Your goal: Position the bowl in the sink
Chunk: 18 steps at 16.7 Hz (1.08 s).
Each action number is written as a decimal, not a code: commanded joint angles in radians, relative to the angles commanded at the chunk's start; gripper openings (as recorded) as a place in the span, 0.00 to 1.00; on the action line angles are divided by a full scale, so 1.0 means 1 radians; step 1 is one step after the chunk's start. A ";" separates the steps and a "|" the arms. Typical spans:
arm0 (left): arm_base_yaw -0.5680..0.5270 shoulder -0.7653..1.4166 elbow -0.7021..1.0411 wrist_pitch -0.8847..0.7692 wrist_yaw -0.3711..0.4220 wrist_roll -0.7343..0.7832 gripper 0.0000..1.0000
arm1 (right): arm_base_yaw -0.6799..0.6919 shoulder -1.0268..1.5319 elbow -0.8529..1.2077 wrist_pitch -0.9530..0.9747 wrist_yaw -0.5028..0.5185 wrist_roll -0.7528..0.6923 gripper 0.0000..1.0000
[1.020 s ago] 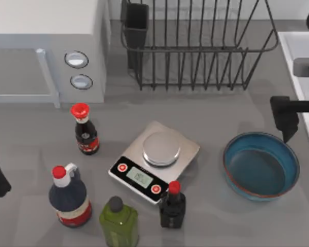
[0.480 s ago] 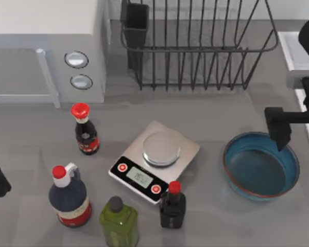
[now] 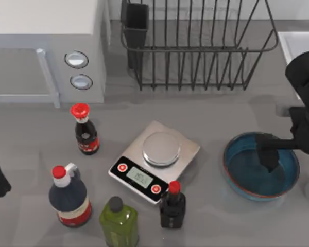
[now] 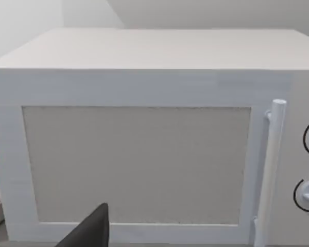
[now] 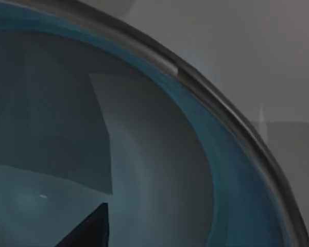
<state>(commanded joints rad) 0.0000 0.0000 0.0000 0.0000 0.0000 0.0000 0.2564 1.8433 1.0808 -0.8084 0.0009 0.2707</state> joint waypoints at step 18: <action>0.000 0.000 0.000 0.000 0.000 0.000 1.00 | 0.000 0.000 0.000 0.000 0.000 0.000 0.00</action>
<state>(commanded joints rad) 0.0000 0.0000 0.0000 0.0000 0.0000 0.0000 0.2564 1.8433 1.0808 -0.8084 0.0009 0.2707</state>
